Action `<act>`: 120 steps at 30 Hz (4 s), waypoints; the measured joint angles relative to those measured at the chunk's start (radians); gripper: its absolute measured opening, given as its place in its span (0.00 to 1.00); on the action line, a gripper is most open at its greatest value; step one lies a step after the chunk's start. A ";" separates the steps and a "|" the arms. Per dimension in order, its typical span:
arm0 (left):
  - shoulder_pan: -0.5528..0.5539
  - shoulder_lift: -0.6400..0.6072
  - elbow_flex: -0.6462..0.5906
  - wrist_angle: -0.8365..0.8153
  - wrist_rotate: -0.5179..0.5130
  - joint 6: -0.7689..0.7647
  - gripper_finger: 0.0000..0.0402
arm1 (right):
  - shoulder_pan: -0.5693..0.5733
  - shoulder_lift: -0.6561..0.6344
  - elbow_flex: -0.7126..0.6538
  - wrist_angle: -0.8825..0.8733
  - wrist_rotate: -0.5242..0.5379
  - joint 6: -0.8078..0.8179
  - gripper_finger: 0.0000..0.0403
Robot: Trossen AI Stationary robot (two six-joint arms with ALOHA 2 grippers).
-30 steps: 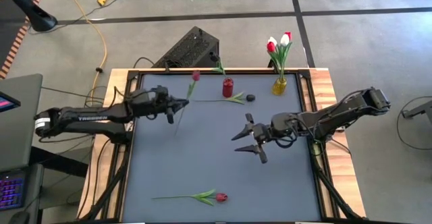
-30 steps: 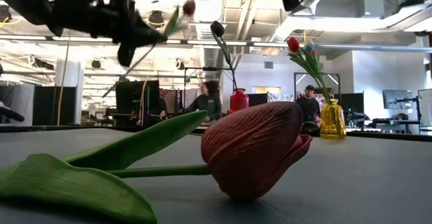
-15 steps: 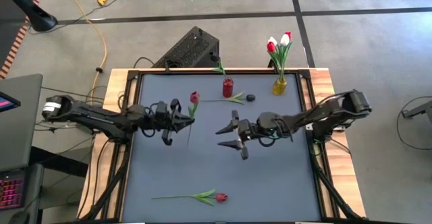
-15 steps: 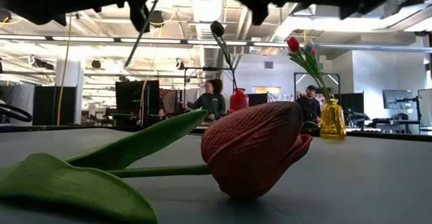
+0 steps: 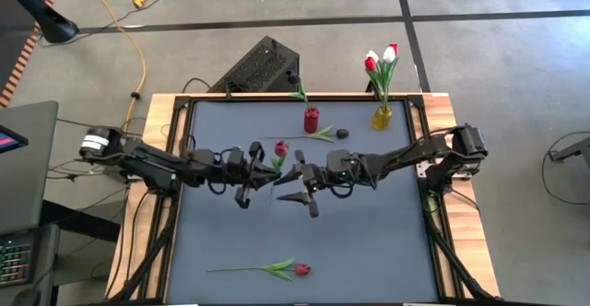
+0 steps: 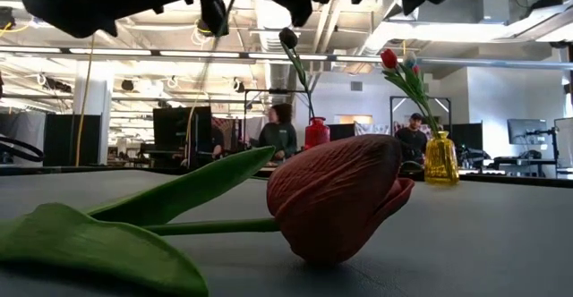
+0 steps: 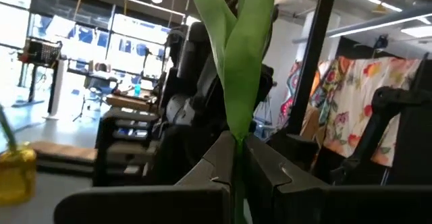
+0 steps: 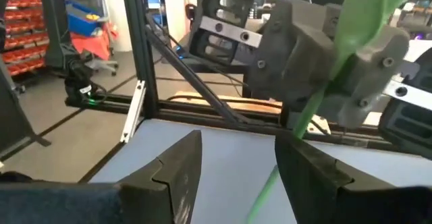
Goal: Sort flowers into vase by color
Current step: Put the top dark red tulip into the red vase
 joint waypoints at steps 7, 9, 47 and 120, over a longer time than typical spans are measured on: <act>0.001 0.012 0.018 -0.010 0.004 0.012 0.00 | 0.000 -0.005 0.011 -0.034 0.003 -0.005 0.53; 0.001 0.012 0.018 -0.010 0.006 0.014 0.00 | 0.000 -0.005 0.011 -0.046 0.003 -0.006 0.53; 0.005 0.010 0.017 -0.079 -0.067 0.030 0.00 | -0.026 -0.053 0.009 -0.120 0.138 -0.047 0.29; 0.019 -0.316 0.016 -0.839 -0.556 0.281 0.42 | -0.609 -0.245 -0.036 -0.429 0.182 -0.070 0.06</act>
